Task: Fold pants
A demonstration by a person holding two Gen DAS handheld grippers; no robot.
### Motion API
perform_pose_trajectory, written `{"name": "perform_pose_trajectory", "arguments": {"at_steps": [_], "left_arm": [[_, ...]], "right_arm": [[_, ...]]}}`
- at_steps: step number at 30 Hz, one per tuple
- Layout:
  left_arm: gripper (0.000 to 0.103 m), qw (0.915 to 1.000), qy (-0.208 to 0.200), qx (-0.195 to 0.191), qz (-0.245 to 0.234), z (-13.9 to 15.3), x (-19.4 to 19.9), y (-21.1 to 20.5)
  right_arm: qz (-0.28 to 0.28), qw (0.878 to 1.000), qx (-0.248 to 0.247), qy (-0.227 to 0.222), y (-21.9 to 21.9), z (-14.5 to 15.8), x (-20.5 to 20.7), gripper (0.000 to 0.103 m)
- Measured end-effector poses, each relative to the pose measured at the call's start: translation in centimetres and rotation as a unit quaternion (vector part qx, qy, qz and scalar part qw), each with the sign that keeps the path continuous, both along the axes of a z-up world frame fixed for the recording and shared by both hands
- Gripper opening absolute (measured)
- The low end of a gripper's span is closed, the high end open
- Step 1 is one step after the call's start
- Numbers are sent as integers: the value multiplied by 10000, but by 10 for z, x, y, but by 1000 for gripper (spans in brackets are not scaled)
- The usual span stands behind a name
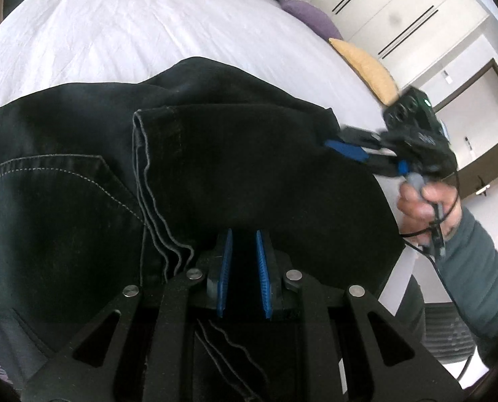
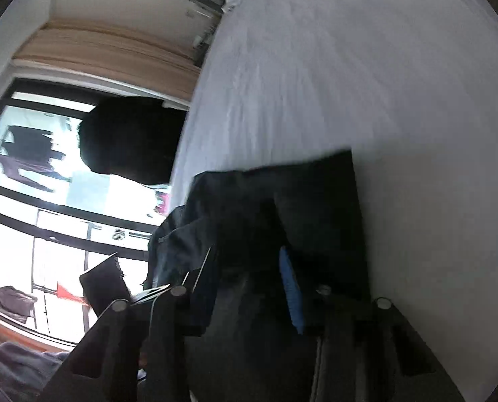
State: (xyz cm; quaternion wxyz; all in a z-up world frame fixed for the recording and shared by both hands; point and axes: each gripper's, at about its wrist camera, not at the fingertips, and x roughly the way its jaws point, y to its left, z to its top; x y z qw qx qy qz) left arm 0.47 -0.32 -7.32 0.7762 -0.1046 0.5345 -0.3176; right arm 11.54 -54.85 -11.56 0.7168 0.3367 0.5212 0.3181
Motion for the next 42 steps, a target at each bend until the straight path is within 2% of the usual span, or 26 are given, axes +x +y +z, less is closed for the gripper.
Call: {"name": "perform_pose_trajectory", "arguments": {"at_steps": [7,12,14,15,16,17,18,19,21,23,25,29,31,33,39,41,42], "left_arm": [[15,9994,122,-274,157,-2,6,-1],[15,9985,27,-208,504,12,-14,10],[16,9972,-126,-85,733,26,-30,27],[24,9960,-193,-22,875,33,-38,36],[50,9937,-200,-49,1099,41,-50,53],[68,9913,-179,-130,1301,45,-59,67],[88,9867,-206,-279,1591,50,-72,83],[90,9786,-301,-494,1976,58,-90,104],[90,9732,-292,-557,2211,64,-107,128],[90,9628,-311,-642,2607,65,-127,154],[90,9476,-210,-851,3073,62,-138,184],[90,9237,168,-1135,3655,38,-142,221],[90,9155,429,-1194,3818,23,-138,230],[90,9111,617,-1350,3846,11,-131,238],[88,8928,559,-1799,4091,-16,-111,240],[84,8847,648,-1948,4185,-29,-99,245],[78,8801,655,-1998,4257,-31,-96,248]], "right_arm": [[570,9983,-133,-61,11,4,-93,42],[143,9996,65,-241,10,10,-141,43],[21,9994,182,-307,15,16,-155,48],[-59,9986,342,-407,20,22,-162,50],[-96,9974,493,-516,23,26,-164,51],[-161,9945,730,-732,33,35,-168,52],[-208,9926,862,-831,40,38,-167,54],[-252,9908,975,-904,48,40,-164,56],[-370,9875,1150,-1013,65,47,-152,57],[-381,9873,1211,-960,85,49,-135,57],[-353,9879,1215,-895,101,48,-124,57],[-178,9873,1337,-837,137,55,-108,57],[-40,9877,1321,-833,147,60,-108,57],[104,9882,1287,-829,155,62,-111,57],[73,9895,1255,-708,152,57,-113,57],[6,9892,1289,-693,145,59,-117,57],[-24,9889,1315,-695,144,60,-116,57]]}}
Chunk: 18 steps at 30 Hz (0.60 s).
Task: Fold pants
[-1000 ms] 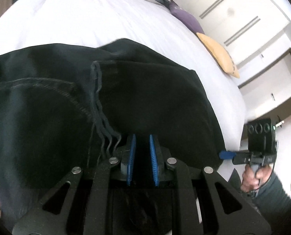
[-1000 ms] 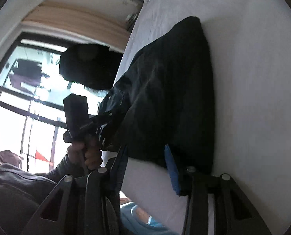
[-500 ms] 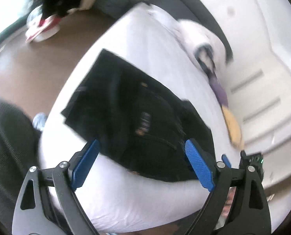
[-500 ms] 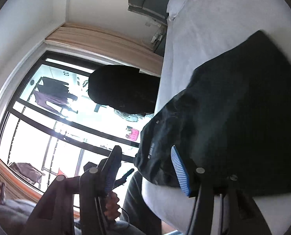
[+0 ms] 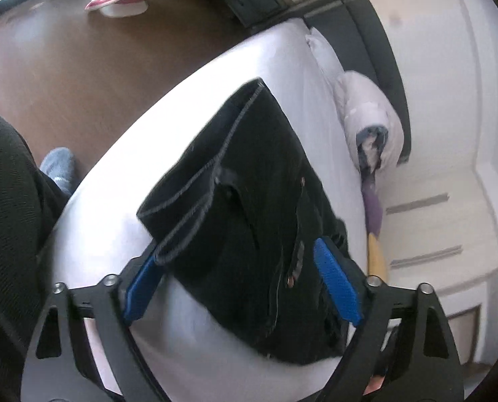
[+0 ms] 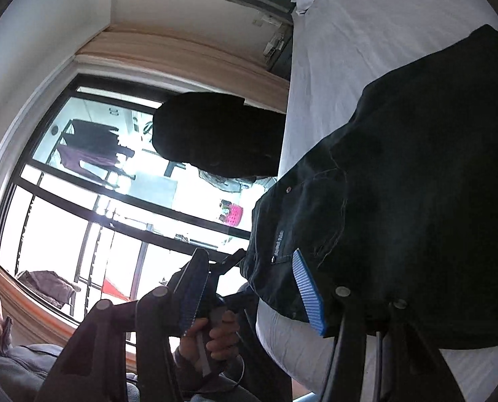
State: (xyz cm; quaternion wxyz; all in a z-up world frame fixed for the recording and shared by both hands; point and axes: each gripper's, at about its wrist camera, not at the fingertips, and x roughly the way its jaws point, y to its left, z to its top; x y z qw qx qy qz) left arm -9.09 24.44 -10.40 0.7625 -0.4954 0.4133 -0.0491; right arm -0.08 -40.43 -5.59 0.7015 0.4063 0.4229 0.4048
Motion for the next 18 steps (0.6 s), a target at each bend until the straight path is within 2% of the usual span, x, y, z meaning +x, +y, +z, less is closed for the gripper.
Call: {"name": "perform_pose_trajectory", "arguments": {"at_steps": [4,6,8,10,14,18], "left_arm": [[40,9996,199,-114,152,-11,10,6],[33,9993,245,-216,155,-16,10,12],[27,9994,230,-210,130,-13,12,13],[24,9998,167,-33,88,-5,13,9],[21,9999,68,107,57,12,14,7],[20,9995,-34,309,-26,26,15,4]], "right_arm": [[-15,10000,-31,-40,-4,3,2,57],[-14,9999,-133,4,-2,1,9,57],[7,9995,-323,70,2,0,18,57],[70,9985,-535,126,9,-1,28,57],[333,9908,-1252,393,34,-9,61,57],[392,9853,-1467,785,42,-30,91,57]]}}
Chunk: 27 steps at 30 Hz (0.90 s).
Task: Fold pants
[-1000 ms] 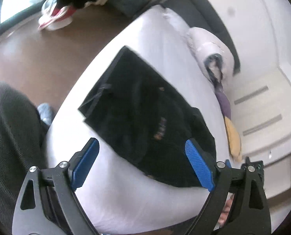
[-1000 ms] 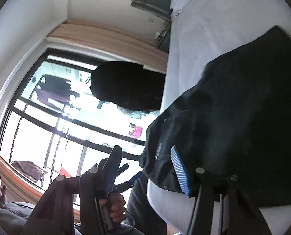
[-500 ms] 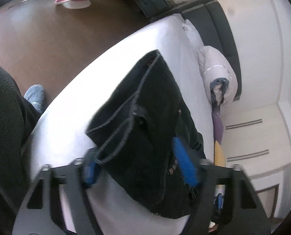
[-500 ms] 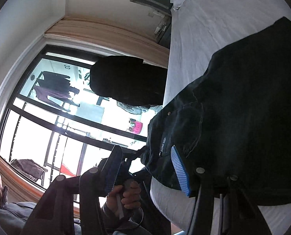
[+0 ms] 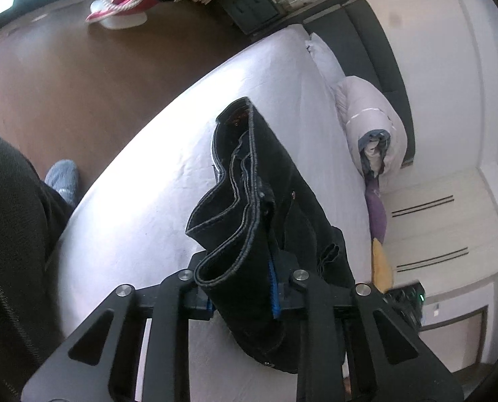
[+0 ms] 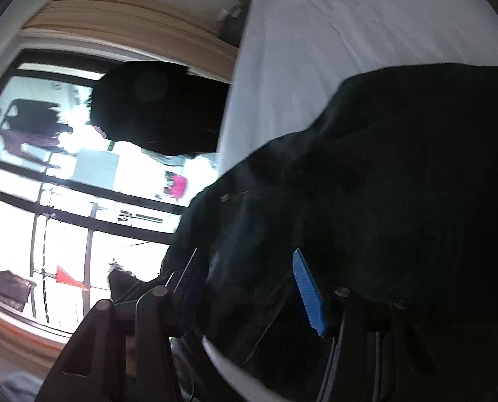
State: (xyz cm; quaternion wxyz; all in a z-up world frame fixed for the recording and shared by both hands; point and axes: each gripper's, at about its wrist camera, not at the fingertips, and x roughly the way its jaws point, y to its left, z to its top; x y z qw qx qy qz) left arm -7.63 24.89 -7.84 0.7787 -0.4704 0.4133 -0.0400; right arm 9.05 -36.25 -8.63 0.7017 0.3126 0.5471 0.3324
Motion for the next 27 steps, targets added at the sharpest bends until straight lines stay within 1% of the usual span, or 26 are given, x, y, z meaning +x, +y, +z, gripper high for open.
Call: {"name": "perform_pose_trajectory", "arguments": {"at_steps": [1,3,5,7,9,12,14,17,18,19,20,21,22,23,24,25,27], "left_arm": [[20,10000,-10,35,-13,3,0,0],[20,10000,-29,74,-39,7,2,-2],[20,9997,-104,186,-90,18,5,-5],[19,9990,-238,325,-173,29,9,-10],[18,9981,-344,449,-241,39,14,-16],[17,9951,-568,697,-411,61,22,-29],[17,9910,-747,941,-582,82,29,-44],[17,9813,-1067,1338,-877,113,38,-74],[17,9774,-1170,1463,-981,122,40,-85],[17,9697,-1333,1678,-1172,135,43,-103],[17,9636,-1431,1837,-1312,143,44,-117],[17,9563,-1538,2011,-1465,152,45,-132],[17,9457,-1654,2238,-1679,161,46,-153],[17,9369,-1727,2401,-1864,164,46,-170],[17,9244,-1804,2606,-2122,166,46,-193],[17,9142,-1844,2748,-2337,165,45,-214],[17,9005,-1853,2891,-2666,156,43,-248]], "right_arm": [[-10,9997,-177,192,2,-11,7,58],[-14,9980,-397,500,4,-31,14,55],[-99,9987,-239,447,0,-35,16,54],[-85,9989,-249,388,0,-35,13,54],[-30,9993,-326,183,1,-35,8,54],[-94,9995,-284,98,-1,-35,5,54],[-93,9996,-270,57,-3,-35,3,54],[-97,9998,-182,-4,-4,-36,0,54],[-98,9999,-135,-9,-5,-36,0,54],[-106,9999,-75,12,-7,-34,1,54],[-162,9997,105,146,-12,-32,4,56],[-239,9990,293,259,-19,-29,5,64],[-354,9976,510,311,-29,-25,6,69],[-507,9958,724,230,-42,-17,7,77],[-641,9943,856,38,-58,-5,7,83],[-696,9929,953,-121,-73,6,8,85],[-709,9893,1261,-173,-97,15,7,92]]}}
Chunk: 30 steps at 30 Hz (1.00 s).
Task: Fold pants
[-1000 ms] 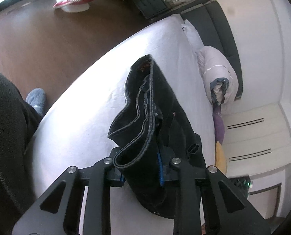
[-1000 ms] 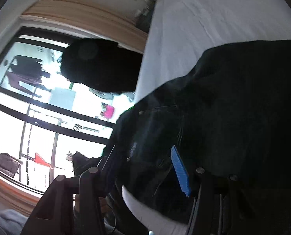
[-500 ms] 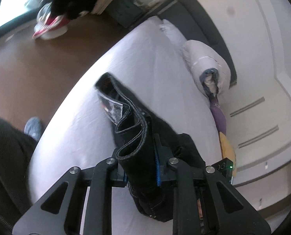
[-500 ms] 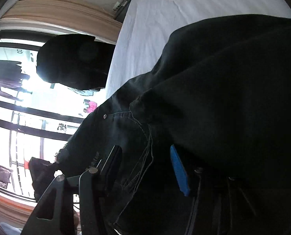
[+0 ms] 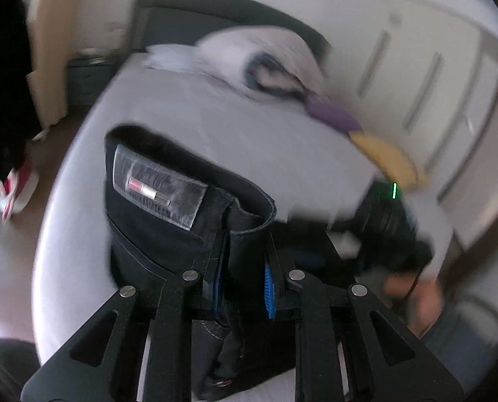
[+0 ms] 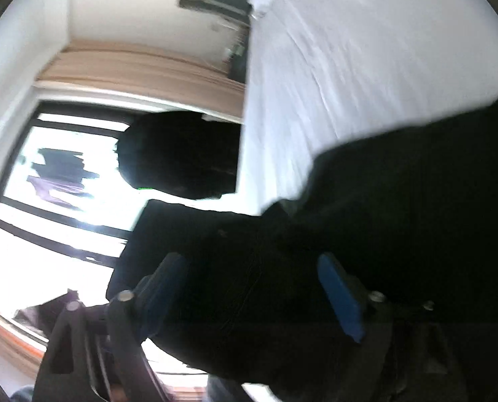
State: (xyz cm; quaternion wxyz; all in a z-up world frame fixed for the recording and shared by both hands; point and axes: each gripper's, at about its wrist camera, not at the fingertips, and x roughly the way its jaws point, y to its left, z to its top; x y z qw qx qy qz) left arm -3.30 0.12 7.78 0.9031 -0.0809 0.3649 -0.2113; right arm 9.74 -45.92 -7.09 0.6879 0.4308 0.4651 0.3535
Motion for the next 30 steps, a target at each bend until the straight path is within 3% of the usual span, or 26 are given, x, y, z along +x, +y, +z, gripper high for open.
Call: {"name": "perform_pose_trajectory", "arguments": {"at_steps": [4,7,11,13,15,16,17,18,21,30], "left_arm": [[17,9964,20,557,-638,-26,-12,-68],[16,9894,-64,982,-1072,-40,-25,-107],[16,9785,-224,1380,-1513,-54,-45,-140],[16,9727,-244,1585,-1678,-64,-55,-153],[16,9715,-180,1650,-1690,-70,-58,-157],[16,9718,-165,1653,-1676,-72,-59,-159],[16,9718,-160,1649,-1679,-73,-60,-160],[16,9718,-162,1648,-1682,-74,-59,-161],[16,9690,-194,1716,-1769,-76,-57,-171],[16,9627,-487,1674,-2069,-60,-54,-217]], "right_arm": [[-19,9992,405,47,-38,11,-7,101],[143,9998,-59,-114,-43,23,-17,103],[349,9969,-703,65,-46,13,-28,102],[410,9956,-848,21,-45,11,-30,88],[546,9897,-1319,-75,-39,13,-32,55],[580,9865,-1528,-81,-37,13,-32,47],[575,9831,-1737,-80,-39,13,-33,30],[526,9805,-1891,-57,-43,12,-33,25],[406,9800,-1943,-113,-56,13,-32,16],[205,9748,-2198,-324,-82,29,-20,15]]}}
